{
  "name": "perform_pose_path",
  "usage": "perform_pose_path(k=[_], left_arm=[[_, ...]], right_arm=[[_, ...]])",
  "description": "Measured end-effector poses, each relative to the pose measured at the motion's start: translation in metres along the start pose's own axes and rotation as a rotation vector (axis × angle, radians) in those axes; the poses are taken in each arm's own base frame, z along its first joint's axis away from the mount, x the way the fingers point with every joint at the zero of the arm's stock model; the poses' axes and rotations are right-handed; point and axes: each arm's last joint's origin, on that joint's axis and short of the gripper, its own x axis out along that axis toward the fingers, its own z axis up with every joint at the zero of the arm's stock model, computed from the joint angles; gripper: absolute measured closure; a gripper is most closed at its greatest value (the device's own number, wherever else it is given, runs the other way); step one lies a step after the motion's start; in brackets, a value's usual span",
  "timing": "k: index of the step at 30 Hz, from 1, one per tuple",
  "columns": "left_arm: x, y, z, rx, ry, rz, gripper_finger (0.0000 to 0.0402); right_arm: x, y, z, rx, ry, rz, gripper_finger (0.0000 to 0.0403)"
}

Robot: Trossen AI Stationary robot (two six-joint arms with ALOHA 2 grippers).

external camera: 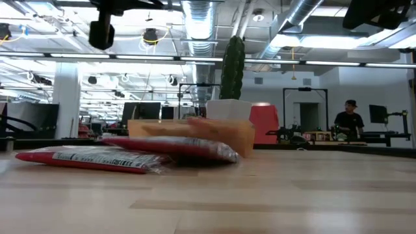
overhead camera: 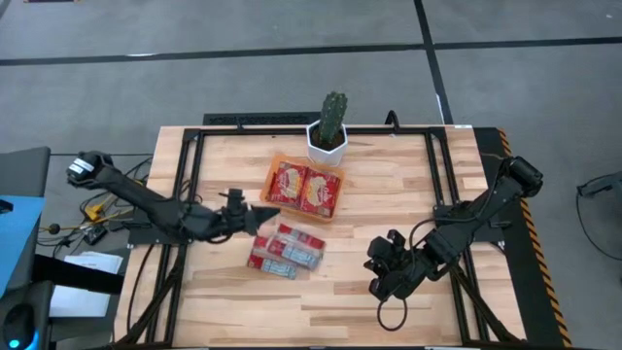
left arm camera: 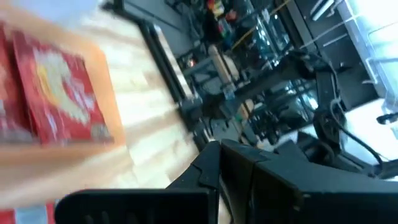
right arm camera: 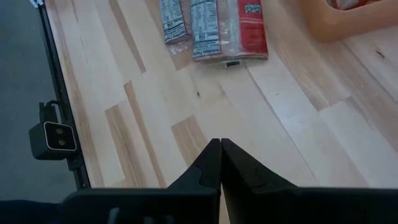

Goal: Sort popcorn bags into baskets
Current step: Put the popcorn bag into the orange bin

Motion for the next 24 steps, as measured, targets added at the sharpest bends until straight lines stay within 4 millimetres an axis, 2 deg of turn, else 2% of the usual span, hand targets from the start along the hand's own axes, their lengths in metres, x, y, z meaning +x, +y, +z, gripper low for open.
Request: perform_pose_path(k=[3,9,15,20,24], left_arm=[[0.002,0.000,0.005,0.059,0.042,-0.003,0.0401],[-0.001,0.012,-0.004,0.109,0.309,0.058,0.0371],[-0.009,0.035,-0.014,0.170,0.528,0.240,0.0286],[-0.012,0.049,-0.018,0.195,0.561,0.368,0.0201],[-0.007,0.060,-0.026,0.212,0.557,0.448,0.0160]], right_arm=[[0.000,0.001,-0.001,-0.002,0.013,0.008,0.0373],[0.000,0.002,-0.007,0.061,0.036,0.006,0.0350],[0.017,-0.009,-0.019,0.161,0.034,-0.006,0.0304],[0.037,-0.020,-0.031,0.286,0.000,0.022,0.0260],[0.049,-0.029,-0.030,0.375,-0.075,0.039,0.0243]])
